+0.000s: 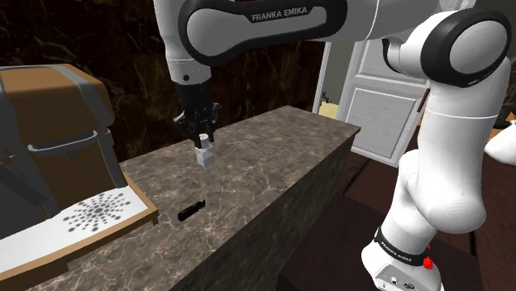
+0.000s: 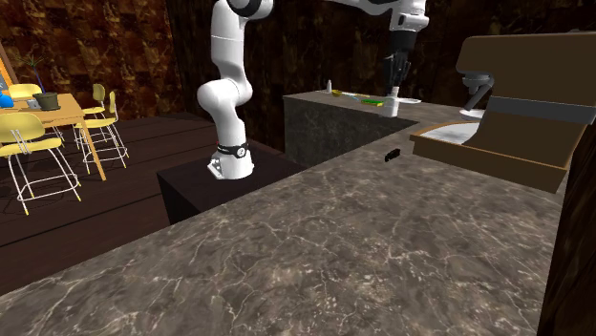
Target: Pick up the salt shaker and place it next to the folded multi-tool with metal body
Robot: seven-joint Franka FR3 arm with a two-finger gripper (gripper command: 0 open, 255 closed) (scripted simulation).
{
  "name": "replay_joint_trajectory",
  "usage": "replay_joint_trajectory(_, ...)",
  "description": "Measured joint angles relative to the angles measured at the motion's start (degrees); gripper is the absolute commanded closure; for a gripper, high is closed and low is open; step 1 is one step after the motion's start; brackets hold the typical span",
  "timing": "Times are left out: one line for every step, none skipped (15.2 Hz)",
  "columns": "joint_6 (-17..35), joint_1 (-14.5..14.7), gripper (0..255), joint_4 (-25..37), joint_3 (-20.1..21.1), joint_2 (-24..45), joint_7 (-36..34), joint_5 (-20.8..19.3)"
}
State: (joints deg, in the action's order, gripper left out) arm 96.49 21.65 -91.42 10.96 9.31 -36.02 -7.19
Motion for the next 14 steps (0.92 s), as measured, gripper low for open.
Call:
replay_joint_trajectory(-0.7, 1.1, 255, 2.0, 0.7, 1.4, -1.7, -0.3)
replay_joint_trajectory(-1.3, 1.8, 255, 3.5, 1.1, 2.6, -2.7, -0.5)
replay_joint_trajectory(-1.9, 2.5, 255, 5.5, 1.5, 4.0, -3.7, -0.8)
replay_joint_trajectory(-2.6, 3.5, 255, 7.3, 1.9, 5.3, -5.0, -1.1)
replay_joint_trajectory(-3.2, 4.4, 255, 9.2, 2.3, 6.8, -6.2, -1.4)
replay_joint_trajectory(-4.1, 5.3, 255, 11.6, 2.6, 8.5, -7.2, -1.8)
replay_joint_trajectory(-4.7, 6.2, 255, 13.5, 3.0, 9.8, -8.4, -2.0)
replay_joint_trajectory(-5.5, 7.1, 255, 15.4, 3.3, 11.2, -9.3, -2.4)
replay_joint_trajectory(-7.0, 8.3, 255, 19.2, 3.5, 13.6, -10.3, -2.9)
replay_joint_trajectory(-8.5, 9.7, 255, 22.9, 3.8, 16.0, -11.5, -3.4)
replay_joint_trajectory(-9.7, 11.0, 255, 26.3, 4.0, 18.3, -12.5, -3.9)
replay_joint_trajectory(-11.4, 12.4, 255, 30.2, 4.1, 20.6, -13.4, -4.4)
replay_joint_trajectory(-11.7, 13.1, 255, 31.6, 4.2, 21.8, -14.0, -4.7)
replay_joint_trajectory(-11.3, 13.3, 255, 31.4, 4.2, 22.1, -14.3, -4.7)
